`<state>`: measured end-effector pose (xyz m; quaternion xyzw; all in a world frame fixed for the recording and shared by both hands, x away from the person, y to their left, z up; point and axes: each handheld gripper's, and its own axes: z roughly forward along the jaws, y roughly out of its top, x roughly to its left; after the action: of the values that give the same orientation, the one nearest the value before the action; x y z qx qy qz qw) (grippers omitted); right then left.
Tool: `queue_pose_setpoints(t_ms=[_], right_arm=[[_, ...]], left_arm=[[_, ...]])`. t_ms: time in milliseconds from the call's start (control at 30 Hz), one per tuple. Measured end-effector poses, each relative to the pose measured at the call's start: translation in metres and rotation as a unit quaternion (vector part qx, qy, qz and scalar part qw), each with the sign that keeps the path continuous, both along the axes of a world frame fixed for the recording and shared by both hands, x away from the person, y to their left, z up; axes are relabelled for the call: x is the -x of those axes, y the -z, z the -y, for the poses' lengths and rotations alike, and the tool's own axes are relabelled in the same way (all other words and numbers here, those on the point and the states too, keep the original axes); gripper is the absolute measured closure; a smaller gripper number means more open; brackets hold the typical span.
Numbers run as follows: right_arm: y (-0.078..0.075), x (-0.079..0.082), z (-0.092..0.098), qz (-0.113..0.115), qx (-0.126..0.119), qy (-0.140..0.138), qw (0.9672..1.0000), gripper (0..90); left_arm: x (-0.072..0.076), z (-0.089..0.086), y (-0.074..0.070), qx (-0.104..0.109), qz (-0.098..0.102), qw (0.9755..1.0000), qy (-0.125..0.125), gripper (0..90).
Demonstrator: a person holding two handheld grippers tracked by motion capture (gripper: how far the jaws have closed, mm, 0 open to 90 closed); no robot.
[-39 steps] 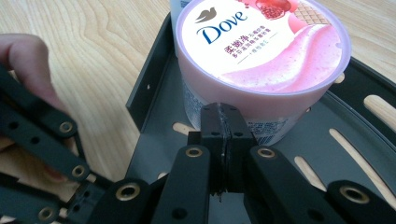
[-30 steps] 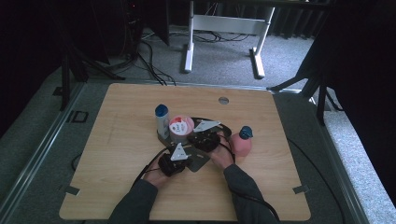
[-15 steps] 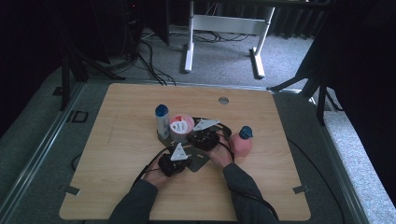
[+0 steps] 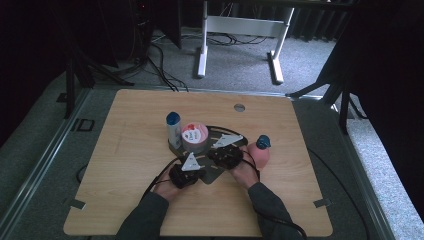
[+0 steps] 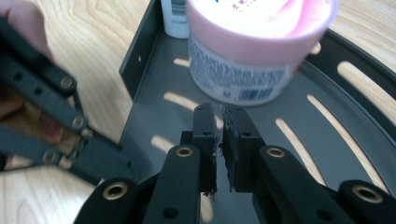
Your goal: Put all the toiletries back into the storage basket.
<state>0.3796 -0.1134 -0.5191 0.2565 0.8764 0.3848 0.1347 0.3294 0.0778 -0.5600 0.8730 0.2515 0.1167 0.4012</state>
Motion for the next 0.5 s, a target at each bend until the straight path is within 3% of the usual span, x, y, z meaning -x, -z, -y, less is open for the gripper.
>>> queue_pose_setpoints(t_ms=[233,500], right_arm=[[0.001,0.016,0.015,-0.003,0.008,-0.01,0.9999,78.4],[-0.001,0.031,0.039,-0.006,0.008,-0.002,0.9999,73.9]], left_arm=[[-0.001,-0.001,0.0,0.002,-0.002,1.0,-0.003,87.8],[-0.001,-0.001,0.0,0.0,-0.002,1.0,-0.002,87.2]])
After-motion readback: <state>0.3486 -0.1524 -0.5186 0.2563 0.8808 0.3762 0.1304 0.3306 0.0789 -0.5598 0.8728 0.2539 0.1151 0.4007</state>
